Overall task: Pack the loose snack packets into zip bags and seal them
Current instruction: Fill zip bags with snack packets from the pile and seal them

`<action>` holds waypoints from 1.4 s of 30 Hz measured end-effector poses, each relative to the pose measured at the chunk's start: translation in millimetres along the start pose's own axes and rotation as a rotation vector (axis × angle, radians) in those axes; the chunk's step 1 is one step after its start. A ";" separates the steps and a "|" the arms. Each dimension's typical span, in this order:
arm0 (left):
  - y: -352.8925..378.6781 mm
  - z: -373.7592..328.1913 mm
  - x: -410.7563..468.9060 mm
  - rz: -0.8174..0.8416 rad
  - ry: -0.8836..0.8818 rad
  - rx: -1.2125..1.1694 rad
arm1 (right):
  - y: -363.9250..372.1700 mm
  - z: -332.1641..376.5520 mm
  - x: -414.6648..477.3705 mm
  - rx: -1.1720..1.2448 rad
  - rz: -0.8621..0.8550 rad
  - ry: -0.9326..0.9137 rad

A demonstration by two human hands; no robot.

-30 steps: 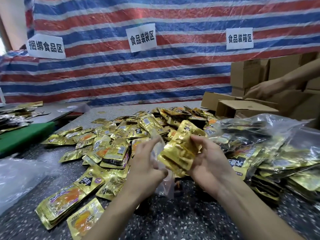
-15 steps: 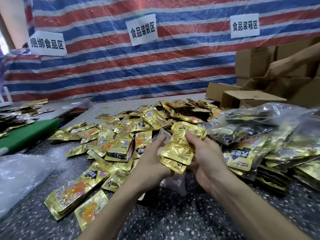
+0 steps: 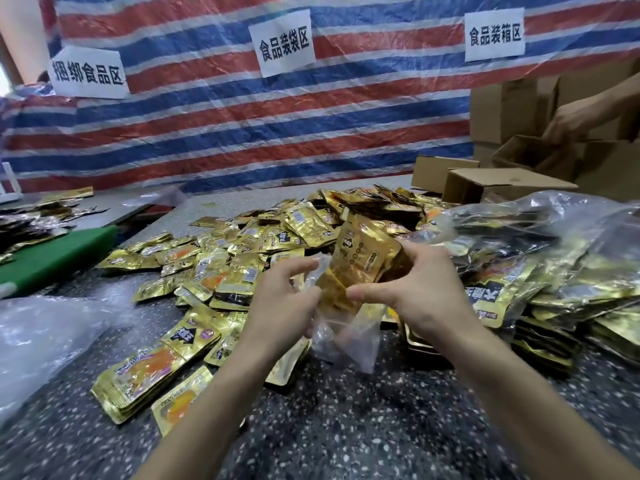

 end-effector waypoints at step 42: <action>-36.4 -76.2 -28.1 0.208 0.011 0.318 | -18.5 72.7 6.1 -0.022 0.394 0.015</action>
Point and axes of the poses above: each hand's wrist, its own x-axis towards the middle knuckle, its own y-axis out of the palm, z = x × y, the point moved 9 cm from there along x, towards the middle knuckle, and after that the axes turned 8 degrees about -y, right-handed, at the moved point
